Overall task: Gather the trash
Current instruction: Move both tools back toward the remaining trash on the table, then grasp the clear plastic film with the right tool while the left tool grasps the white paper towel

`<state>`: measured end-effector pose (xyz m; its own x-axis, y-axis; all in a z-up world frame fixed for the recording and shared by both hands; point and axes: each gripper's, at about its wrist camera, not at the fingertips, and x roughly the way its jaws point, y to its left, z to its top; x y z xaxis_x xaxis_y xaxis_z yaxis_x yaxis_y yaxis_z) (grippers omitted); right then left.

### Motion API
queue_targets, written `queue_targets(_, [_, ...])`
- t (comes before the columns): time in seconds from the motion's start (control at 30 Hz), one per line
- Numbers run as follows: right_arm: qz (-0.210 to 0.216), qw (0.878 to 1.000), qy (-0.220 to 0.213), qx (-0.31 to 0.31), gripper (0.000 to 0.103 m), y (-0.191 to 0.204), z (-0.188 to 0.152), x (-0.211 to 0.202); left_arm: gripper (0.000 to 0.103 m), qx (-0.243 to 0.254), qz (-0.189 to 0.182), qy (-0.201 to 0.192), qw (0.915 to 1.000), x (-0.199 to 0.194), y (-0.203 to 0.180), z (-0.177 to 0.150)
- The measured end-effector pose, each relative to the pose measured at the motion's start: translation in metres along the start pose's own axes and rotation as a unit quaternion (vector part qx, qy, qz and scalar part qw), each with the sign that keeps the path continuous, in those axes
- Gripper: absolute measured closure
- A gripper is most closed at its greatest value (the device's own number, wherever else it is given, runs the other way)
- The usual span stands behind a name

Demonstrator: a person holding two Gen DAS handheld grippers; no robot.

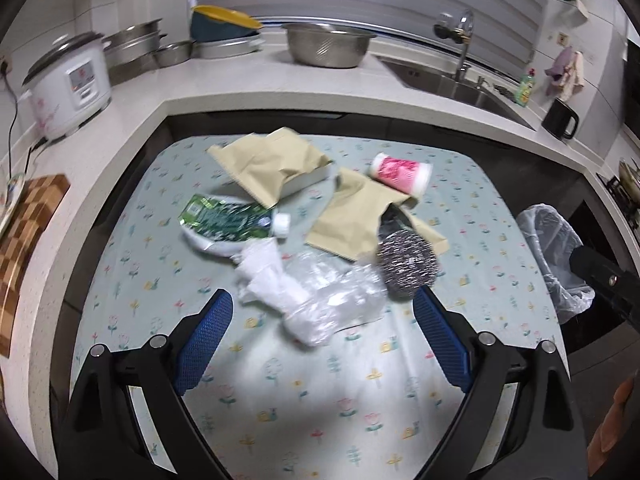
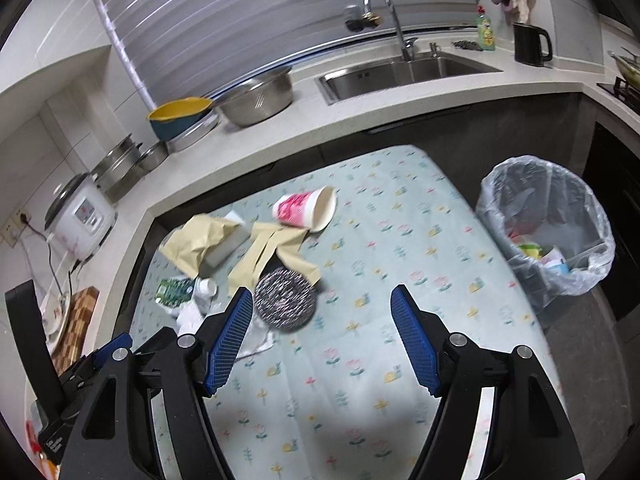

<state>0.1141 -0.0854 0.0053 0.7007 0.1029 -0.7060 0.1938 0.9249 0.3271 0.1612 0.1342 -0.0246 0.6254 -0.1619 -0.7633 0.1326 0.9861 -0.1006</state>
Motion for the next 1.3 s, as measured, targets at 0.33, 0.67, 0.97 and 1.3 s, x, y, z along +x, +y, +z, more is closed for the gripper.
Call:
queue_targets(0.33, [0.033, 0.997, 0.063, -0.028, 0.034, 0.055, -0.035, 0.050, 0.016, -0.042, 0.034, 0.016, 0.9984, 0.009, 0.057, -0.011])
queue_targets(0.67, [0.057, 0.991, 0.115, -0.030, 0.034, 0.092, -0.053, 0.105, 0.016, -0.070, 0.048, 0.032, 0.9958, 0.025, 0.094, -0.014])
queue_targets(0.97, [0.071, 0.987, 0.142, 0.016, 0.034, 0.089, -0.051, 0.143, 0.016, -0.086, 0.046, 0.048, 0.9941, 0.045, 0.110, -0.010])
queue_targets(1.3, [0.086, 0.986, 0.140, 0.022, 0.075, 0.087, -0.052, 0.154, 0.016, -0.090, 0.032, 0.057, 0.9938, 0.056, 0.106, -0.006])
